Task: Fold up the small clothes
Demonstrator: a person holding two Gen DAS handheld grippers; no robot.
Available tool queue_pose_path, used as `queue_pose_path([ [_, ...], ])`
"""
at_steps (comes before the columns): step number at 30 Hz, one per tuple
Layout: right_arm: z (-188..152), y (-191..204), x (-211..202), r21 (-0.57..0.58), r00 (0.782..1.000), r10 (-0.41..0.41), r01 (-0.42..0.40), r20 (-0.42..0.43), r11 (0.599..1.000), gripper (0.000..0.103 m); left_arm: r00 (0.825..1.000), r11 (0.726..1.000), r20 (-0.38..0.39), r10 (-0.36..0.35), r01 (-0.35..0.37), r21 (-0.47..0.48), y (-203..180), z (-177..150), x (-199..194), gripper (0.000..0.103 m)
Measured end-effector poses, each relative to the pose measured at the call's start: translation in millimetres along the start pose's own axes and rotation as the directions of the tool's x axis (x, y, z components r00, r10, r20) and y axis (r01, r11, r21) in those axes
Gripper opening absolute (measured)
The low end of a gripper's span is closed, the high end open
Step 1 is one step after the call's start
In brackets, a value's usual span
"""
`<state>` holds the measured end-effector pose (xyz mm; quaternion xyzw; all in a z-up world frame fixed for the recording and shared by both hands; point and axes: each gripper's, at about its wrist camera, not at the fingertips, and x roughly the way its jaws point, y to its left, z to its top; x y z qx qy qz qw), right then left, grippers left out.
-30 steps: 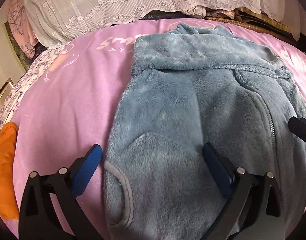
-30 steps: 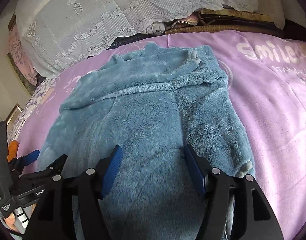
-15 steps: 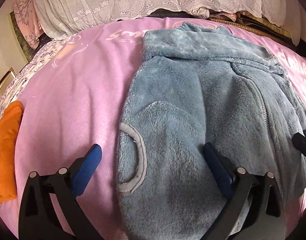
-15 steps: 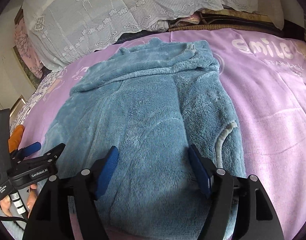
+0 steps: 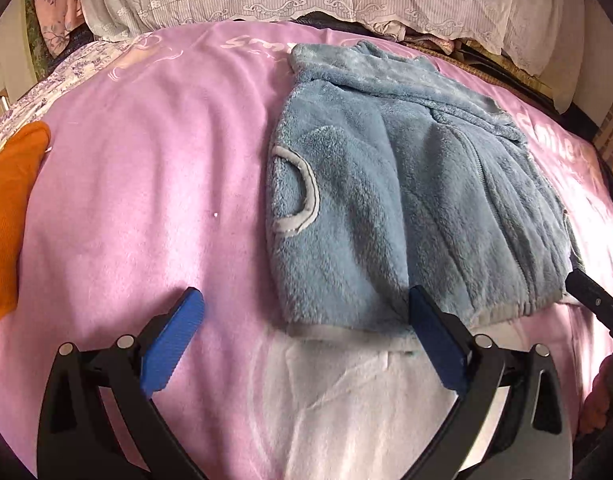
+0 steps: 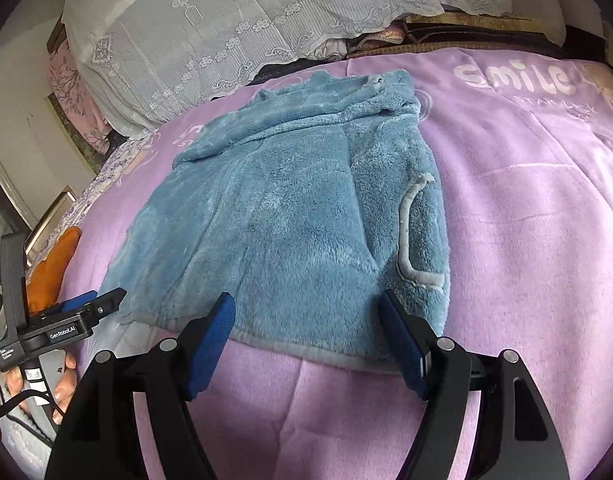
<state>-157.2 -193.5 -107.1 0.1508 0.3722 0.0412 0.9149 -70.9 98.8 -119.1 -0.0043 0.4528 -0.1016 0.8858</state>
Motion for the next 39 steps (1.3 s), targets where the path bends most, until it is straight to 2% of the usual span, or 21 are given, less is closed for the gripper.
queue_pose_path([
  [4,-6.9,-18.4,-20.4,0.071,0.996,0.072,-0.076,0.049,0.995,0.075,0.997,0.997,-0.017,-0.076,0.076,-0.012,9.6,-3.2,-1.4,0.098],
  [9,-3.7,-51.6,-25.9,0.223,0.987,0.14,-0.153,0.076,0.963,0.073,0.988,0.988,-0.031,-0.153,0.152,-0.031,16.1,11.8,12.2,0.099],
  [11,-4.0,-63.2,-31.8,0.277,0.993,0.08,-0.102,0.089,0.956,0.074,0.986,0.986,-0.026,-0.163,0.162,-0.039,17.2,13.3,13.2,0.098],
  [15,-4.7,-79.4,-26.8,0.308,0.991,0.126,-0.136,0.053,0.942,0.073,0.981,0.98,-0.018,-0.191,0.19,-0.05,20.2,13.9,12.3,0.098],
  [20,3.2,-62.2,-10.0,0.214,0.998,0.059,-0.061,0.015,0.975,0.073,0.977,0.977,-0.028,-0.213,0.212,-0.028,17.7,20.4,18.3,0.098],
  [22,5.6,-59.0,-6.7,0.194,0.999,0.05,-0.052,0.016,0.98,0.067,0.975,0.975,-0.024,-0.221,0.22,-0.024,16.9,20.5,17.8,0.095],
  [23,5.5,-58.9,-5.6,0.189,0.999,0.044,-0.047,0.016,0.981,0.061,0.974,0.974,-0.019,-0.228,0.227,-0.025,17.2,20.3,16.5,0.088],
  [24,4.3,-60.2,-6.3,0.194,0.999,0.045,-0.048,0.019,0.98,0.052,0.972,0.972,-0.015,-0.233,0.233,-0.026,17.8,20.3,15.2,0.075],
  [26,0.6,-64.7,-7.3,0.216,0.996,0.09,-0.091,0.014,0.972,0.04,0.965,0.965,-0.015,-0.262,0.262,-0.036,19.5,18.1,12.9,0.063],
  [27,-1.6,-67.1,-6.7,0.228,0.993,0.116,-0.115,0.008,0.967,0.038,0.96,0.96,-0.019,-0.28,0.279,-0.038,19.5,16.9,12.5,0.057],
  [31,-0.6,-68.7,-1.7,0.243,0.988,0.153,-0.148,0.0,0.959,0.038,0.947,0.947,-0.03,-0.319,0.319,-0.03,15.6,18.9,18.1,0.057],
  [34,2.2,-69.0,3.4,0.249,0.986,0.168,-0.163,0.0,0.955,0.036,0.937,0.936,-0.03,-0.349,0.347,-0.061,19.0,23.2,22.1,0.057],
  [35,1.7,-68.1,3.2,0.246,0.986,0.166,-0.162,0.002,0.956,0.031,0.934,0.933,-0.025,-0.356,0.354,-0.07,20.9,22.6,21.1,0.047],
  [36,0.4,-67.5,2.2,0.245,0.986,0.168,-0.164,0.004,0.956,0.024,0.931,0.929,-0.023,-0.364,0.362,-0.078,23.1,21.8,20.1,0.029],
  [38,-1.8,-69.0,1.3,0.255,0.983,0.183,-0.178,0.004,0.95,0.019,0.923,0.919,-0.021,-0.385,0.381,-0.099,26.5,19.7,18.9,0.019],
  [39,-2.4,-70.0,0.8,0.26,0.983,0.186,-0.181,0.006,0.949,0.018,0.923,0.919,-0.014,-0.384,0.381,-0.102,27.0,19.3,17.8,0.018],
])
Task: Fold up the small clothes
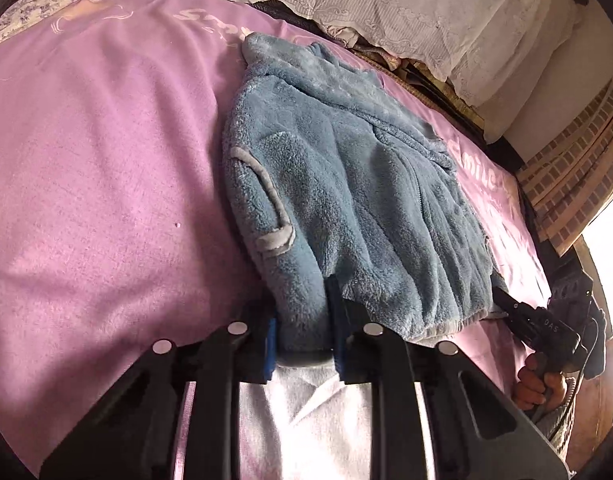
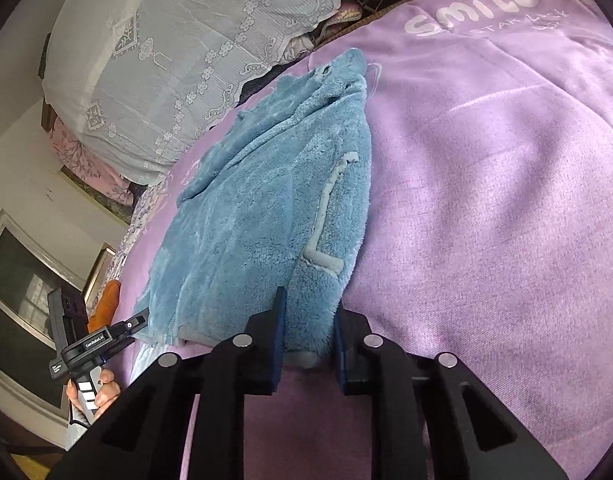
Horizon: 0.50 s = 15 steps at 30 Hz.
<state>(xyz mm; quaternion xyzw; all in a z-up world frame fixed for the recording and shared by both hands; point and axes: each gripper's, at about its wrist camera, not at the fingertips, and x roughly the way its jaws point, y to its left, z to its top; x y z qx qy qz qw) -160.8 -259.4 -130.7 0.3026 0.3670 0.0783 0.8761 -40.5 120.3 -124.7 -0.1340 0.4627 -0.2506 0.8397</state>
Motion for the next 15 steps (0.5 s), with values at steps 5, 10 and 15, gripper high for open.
queue_pose_path([
  [5,1.2,-1.1,-4.6,0.011,1.0,0.017,-0.017,0.017,1.0,0.016,0.999,0.999,0.044,0.024,-0.026,0.044,-10.9,3.4,-8.2,0.016],
  [10,6.8,-1.3,-8.6,0.039,0.999,0.035,-0.035,0.021,0.999,0.015,0.998,0.997,0.055,0.045,-0.048,0.062,-15.2,20.2,-11.3,0.016],
  [15,23.9,5.4,-10.2,0.052,0.997,0.067,-0.068,0.037,0.996,0.015,0.995,0.993,0.08,0.055,-0.063,0.097,-24.7,40.9,-9.2,0.016],
])
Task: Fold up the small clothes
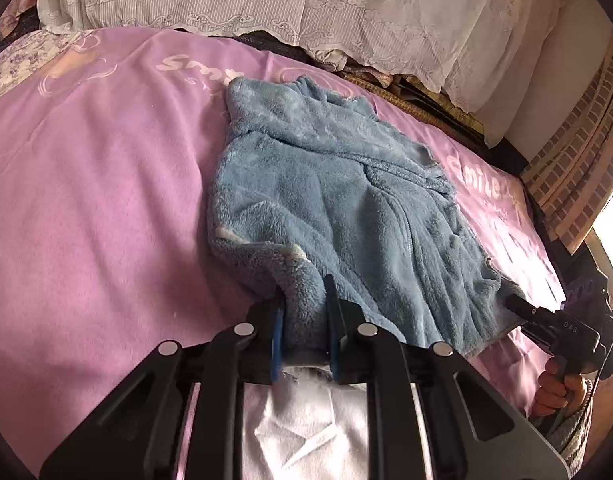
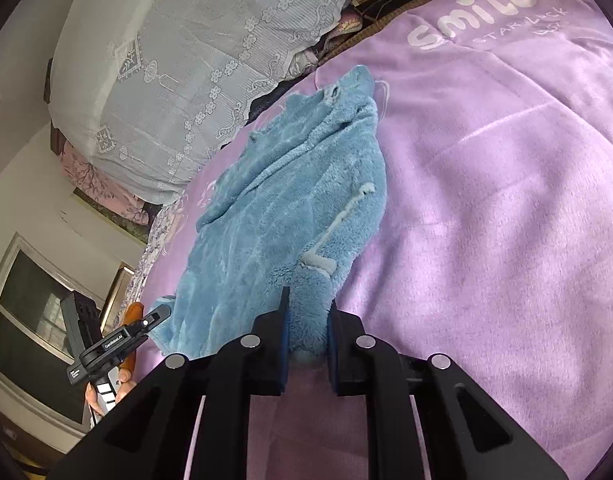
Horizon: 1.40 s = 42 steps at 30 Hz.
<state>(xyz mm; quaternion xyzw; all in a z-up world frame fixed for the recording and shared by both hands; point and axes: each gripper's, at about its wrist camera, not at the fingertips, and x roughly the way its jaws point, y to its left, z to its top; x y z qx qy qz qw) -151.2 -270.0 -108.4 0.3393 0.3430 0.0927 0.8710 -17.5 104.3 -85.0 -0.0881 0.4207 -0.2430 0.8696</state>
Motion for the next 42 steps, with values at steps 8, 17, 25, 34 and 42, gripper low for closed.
queue_pose_path([
  [8,45.6,12.2,17.6,0.014,0.998,0.038,-0.038,0.042,0.999,0.015,0.993,0.997,0.093,0.071,-0.074,0.025,-9.8,46.8,10.6,0.016],
  [17,89.0,5.7,48.7,0.064,0.997,0.007,-0.012,0.078,0.998,0.015,0.978,0.988,0.145,0.153,-0.156,0.008,-18.2,89.9,38.6,0.016],
  [25,135.0,12.8,71.4,0.059,0.993,0.01,-0.017,0.117,0.998,0.015,0.966,0.981,0.172,0.193,-0.193,-0.016,-20.2,123.5,61.2,0.016],
  [34,174.5,10.3,107.3,0.064,0.992,0.001,-0.01,0.125,0.998,0.015,0.954,0.97,0.185,0.237,-0.243,0.008,-20.7,153.8,85.8,0.016],
  [42,200.7,9.5,135.4,0.069,0.992,0.005,-0.014,0.128,0.997,0.015,0.944,0.963,0.202,0.263,-0.269,0.005,-18.8,180.8,103.0,0.016],
])
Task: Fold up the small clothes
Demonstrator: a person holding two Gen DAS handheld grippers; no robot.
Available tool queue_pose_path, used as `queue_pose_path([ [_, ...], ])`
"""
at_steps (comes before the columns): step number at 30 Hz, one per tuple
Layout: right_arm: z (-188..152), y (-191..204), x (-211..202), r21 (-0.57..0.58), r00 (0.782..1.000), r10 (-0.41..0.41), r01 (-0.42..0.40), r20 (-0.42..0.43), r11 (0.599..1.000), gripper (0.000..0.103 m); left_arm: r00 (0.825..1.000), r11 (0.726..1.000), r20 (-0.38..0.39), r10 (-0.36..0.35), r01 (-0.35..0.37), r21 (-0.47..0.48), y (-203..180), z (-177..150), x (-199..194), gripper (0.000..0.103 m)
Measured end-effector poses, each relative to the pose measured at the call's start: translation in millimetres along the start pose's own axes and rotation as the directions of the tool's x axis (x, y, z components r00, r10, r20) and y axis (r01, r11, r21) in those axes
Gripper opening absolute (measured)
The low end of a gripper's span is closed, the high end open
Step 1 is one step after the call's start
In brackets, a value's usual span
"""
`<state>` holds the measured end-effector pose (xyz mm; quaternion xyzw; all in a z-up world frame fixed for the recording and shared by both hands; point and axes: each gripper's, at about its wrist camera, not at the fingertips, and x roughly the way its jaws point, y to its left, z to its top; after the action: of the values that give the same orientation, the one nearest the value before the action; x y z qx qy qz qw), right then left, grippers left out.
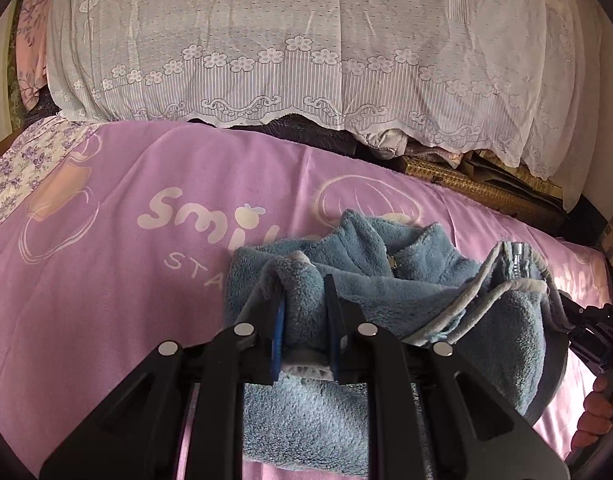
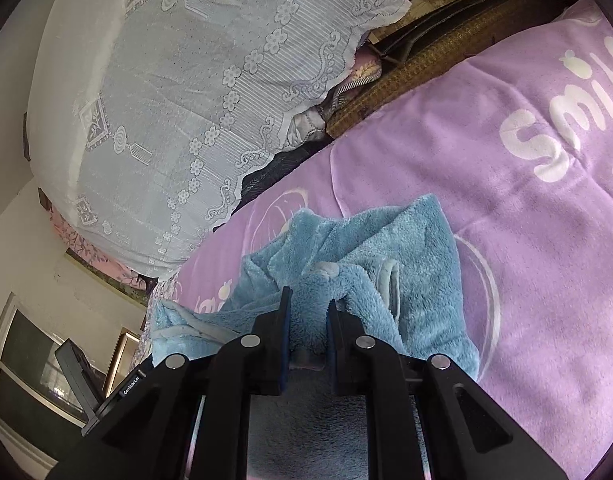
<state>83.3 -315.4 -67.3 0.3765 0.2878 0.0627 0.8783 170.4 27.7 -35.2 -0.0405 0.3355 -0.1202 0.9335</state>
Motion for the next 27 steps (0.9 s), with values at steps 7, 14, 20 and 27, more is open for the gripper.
queue_pose_path([
  [7,23.7,-0.1,22.5,0.02,1.0,0.006,-0.006,0.026,1.0,0.015,1.0,1.0,0.006,0.018,-0.018,-0.002,-2.2,16.3,21.5,0.016],
  [14,39.3,-4.7,47.1,0.034,0.999,-0.011,0.009,0.035,0.999,0.015,1.0,0.998,-0.012,0.017,-0.018,-0.055,4.5,28.2,48.5,0.016],
  [20,46.9,-13.9,64.0,0.053,0.998,-0.039,0.037,0.041,0.998,0.015,0.999,0.998,-0.013,0.052,-0.052,-0.039,0.2,29.6,72.7,0.016],
  [27,49.1,-36.0,85.9,0.066,0.993,-0.116,0.114,0.027,0.991,0.015,0.991,0.992,-0.038,0.126,-0.127,-0.006,1.6,17.7,106.8,0.017],
])
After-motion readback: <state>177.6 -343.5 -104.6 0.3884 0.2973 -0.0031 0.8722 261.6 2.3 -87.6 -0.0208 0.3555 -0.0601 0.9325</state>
